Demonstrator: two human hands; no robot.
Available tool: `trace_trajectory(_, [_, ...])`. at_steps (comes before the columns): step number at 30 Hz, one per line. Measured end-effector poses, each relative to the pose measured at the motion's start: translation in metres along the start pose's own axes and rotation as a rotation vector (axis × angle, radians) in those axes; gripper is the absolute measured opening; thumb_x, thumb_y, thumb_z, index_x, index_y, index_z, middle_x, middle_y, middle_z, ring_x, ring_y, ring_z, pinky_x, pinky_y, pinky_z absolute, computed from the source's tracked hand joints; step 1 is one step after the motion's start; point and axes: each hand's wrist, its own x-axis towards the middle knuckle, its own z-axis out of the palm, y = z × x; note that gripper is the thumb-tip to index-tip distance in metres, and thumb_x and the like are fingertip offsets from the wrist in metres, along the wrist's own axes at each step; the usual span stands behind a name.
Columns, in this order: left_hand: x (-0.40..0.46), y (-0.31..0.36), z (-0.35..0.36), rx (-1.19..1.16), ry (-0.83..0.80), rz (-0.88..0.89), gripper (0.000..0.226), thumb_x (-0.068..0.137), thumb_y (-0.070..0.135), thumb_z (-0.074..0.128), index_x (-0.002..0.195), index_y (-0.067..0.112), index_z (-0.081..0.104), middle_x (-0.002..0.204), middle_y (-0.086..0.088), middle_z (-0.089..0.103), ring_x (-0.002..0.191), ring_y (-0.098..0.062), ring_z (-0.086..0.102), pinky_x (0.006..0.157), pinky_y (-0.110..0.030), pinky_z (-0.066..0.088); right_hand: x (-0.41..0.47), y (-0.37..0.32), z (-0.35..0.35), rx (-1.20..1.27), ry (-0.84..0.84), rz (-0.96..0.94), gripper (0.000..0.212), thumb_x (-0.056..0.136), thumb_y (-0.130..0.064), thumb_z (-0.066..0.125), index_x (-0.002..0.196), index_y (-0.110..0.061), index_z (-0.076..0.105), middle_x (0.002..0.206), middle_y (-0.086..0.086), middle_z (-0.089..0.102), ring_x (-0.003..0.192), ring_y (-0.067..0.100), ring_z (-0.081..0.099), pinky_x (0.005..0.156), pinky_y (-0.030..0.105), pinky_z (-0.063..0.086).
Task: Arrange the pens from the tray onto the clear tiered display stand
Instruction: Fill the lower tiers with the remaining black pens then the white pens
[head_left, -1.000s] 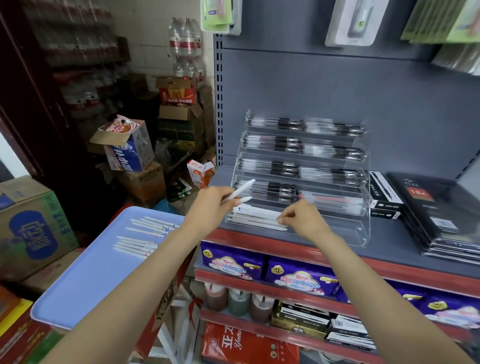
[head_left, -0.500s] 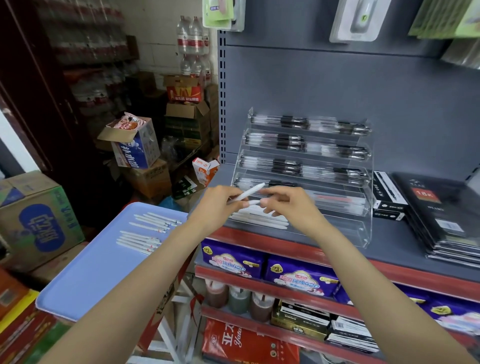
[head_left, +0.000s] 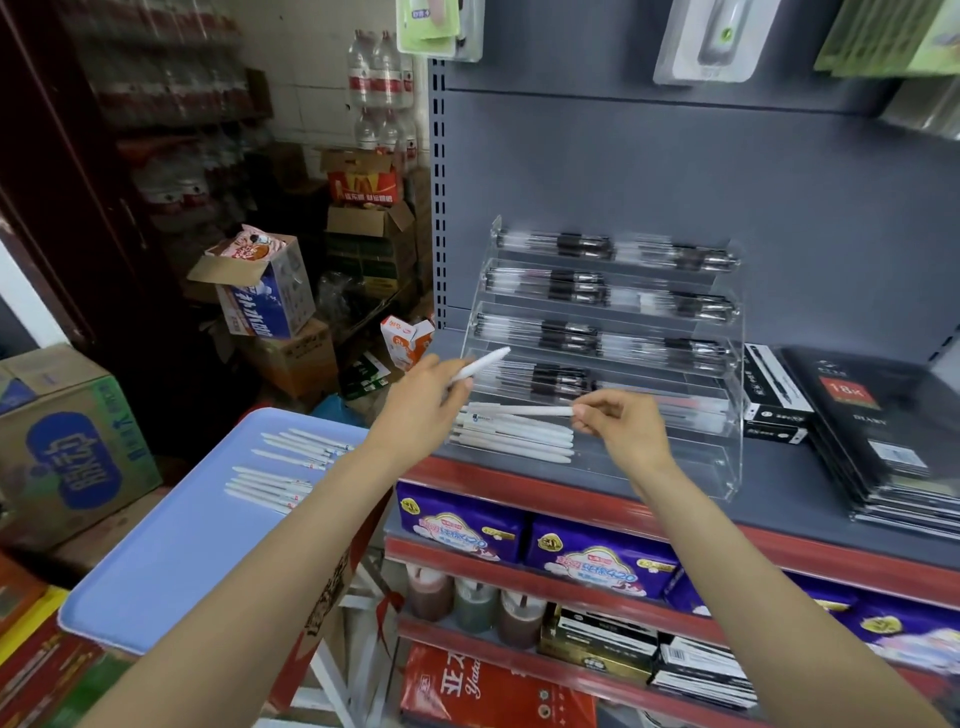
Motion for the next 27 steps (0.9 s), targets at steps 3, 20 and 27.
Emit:
trace_trajectory(3, [0.003, 0.001, 0.004, -0.008, -0.038, -0.052, 0.042, 0.099, 0.014, 0.035, 0.141, 0.013, 0.038, 0.087, 0.001, 0.034, 0.074, -0.019, 0.040, 0.071, -0.037, 0.037, 0.001, 0.003, 0.007, -0.066, 0.053, 0.015, 0.009, 0.087, -0.005, 0.063, 0.083, -0.011, 0.068, 0.069, 0.002, 0.066, 0.066, 0.011, 0.064, 0.079, 0.025, 0.051])
trace_trajectory(20, [0.000, -0.002, -0.001, -0.040, 0.035, -0.002, 0.016, 0.089, 0.015, 0.060, 0.103, 0.017, 0.068, 0.094, -0.004, 0.063, 0.086, -0.015, 0.056, 0.077, -0.022, 0.041, -0.002, 0.007, 0.017, -0.593, 0.007, -0.150, 0.010, 0.090, -0.008, 0.059, 0.091, -0.008, 0.069, 0.093, 0.010, 0.067, 0.074, 0.017, 0.058, 0.071, 0.029, 0.050])
trace_trajectory(27, [0.003, 0.002, 0.008, -0.006, -0.047, 0.050, 0.017, 0.088, 0.015, 0.062, 0.103, 0.015, 0.070, 0.093, 0.000, 0.061, 0.085, -0.010, 0.053, 0.083, -0.025, 0.044, -0.010, -0.023, 0.012, -0.216, -0.096, -0.246, 0.026, 0.086, -0.018, 0.066, 0.111, -0.018, 0.065, 0.090, -0.006, 0.065, 0.079, 0.002, 0.059, 0.070, 0.001, 0.041])
